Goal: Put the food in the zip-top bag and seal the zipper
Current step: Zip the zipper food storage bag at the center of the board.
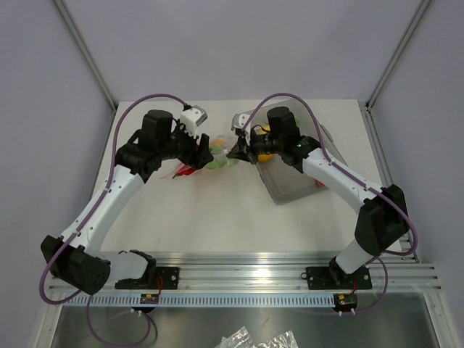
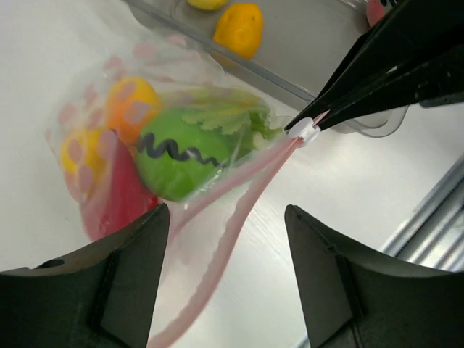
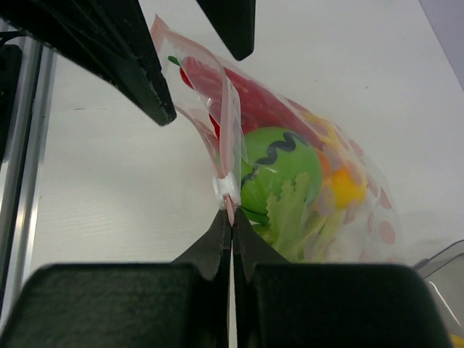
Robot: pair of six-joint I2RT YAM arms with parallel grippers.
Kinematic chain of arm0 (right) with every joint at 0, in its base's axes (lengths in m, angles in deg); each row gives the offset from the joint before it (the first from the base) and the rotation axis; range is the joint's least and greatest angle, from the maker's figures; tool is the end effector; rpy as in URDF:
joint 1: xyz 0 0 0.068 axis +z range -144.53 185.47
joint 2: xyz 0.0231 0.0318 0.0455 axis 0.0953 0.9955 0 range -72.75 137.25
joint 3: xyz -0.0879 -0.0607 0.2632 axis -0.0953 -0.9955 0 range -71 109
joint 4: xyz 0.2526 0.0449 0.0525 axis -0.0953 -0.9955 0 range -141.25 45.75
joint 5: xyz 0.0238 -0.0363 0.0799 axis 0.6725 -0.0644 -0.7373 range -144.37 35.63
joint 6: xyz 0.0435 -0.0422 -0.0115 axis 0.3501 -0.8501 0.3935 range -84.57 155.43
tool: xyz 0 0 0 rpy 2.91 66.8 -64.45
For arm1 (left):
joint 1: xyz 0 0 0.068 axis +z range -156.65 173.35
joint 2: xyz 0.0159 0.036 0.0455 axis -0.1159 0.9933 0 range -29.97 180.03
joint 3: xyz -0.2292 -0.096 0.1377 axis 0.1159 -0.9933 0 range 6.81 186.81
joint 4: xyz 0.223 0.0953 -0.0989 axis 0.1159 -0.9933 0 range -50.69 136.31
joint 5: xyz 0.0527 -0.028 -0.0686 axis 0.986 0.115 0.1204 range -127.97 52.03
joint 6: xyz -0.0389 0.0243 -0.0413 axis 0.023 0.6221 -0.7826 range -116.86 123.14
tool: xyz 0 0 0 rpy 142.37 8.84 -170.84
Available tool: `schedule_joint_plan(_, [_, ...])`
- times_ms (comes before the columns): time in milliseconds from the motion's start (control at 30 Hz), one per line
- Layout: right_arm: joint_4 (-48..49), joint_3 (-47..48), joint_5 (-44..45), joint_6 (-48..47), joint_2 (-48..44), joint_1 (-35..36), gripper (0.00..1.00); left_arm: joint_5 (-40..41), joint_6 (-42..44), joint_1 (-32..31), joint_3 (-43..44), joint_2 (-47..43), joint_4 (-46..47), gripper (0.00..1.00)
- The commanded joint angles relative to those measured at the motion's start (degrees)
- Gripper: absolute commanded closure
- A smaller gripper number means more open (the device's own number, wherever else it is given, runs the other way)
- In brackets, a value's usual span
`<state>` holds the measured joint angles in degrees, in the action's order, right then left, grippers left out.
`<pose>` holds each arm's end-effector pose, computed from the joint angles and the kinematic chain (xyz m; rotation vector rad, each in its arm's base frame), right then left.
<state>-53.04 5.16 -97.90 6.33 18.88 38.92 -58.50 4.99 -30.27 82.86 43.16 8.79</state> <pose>0.2983 0.2355 0.3372 -1.4004 1.3646 0.8017 0.2490 -0.1266 0.3829 0.6840 2.0848 -0.6049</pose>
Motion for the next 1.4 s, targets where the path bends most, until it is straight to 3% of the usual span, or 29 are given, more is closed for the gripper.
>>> schedule_joint_plan(0, [-2.6,3.3,-4.6,0.1,0.6,-0.3,1.0,-4.5,16.0,0.2,-2.8,-3.9,9.8,0.35])
schedule_joint_plan(133, [-2.6,3.9,-5.8,1.0,1.1,-0.4,1.0,-5.9,21.9,-0.5,-3.6,-3.8,11.5,0.36])
schedule_joint_plan(333, [-2.5,4.6,-6.6,1.5,1.8,-0.4,1.0,-19.4,26.2,-0.5,-8.5,-6.1,17.6,0.35])
schedule_joint_plan(467, [-1.9,4.6,-7.0,2.1,1.9,-0.4,1.0,-24.3,27.7,-0.6,-5.9,-3.3,13.7,0.37])
schedule_joint_plan(900, [-1.0,5.0,-8.0,2.9,2.0,-0.3,1.0,-24.5,29.7,-2.5,-0.6,2.1,9.7,0.51])
schedule_joint_plan(1067, [-0.9,5.1,-8.1,3.1,2.1,-0.4,1.0,-24.4,30.6,-2.7,0.4,3.6,7.7,0.64])
schedule_joint_plan(1367, [-1.3,5.8,-8.0,3.3,2.4,-0.4,1.0,-24.5,30.5,-2.7,0.1,3.8,7.5,0.71])
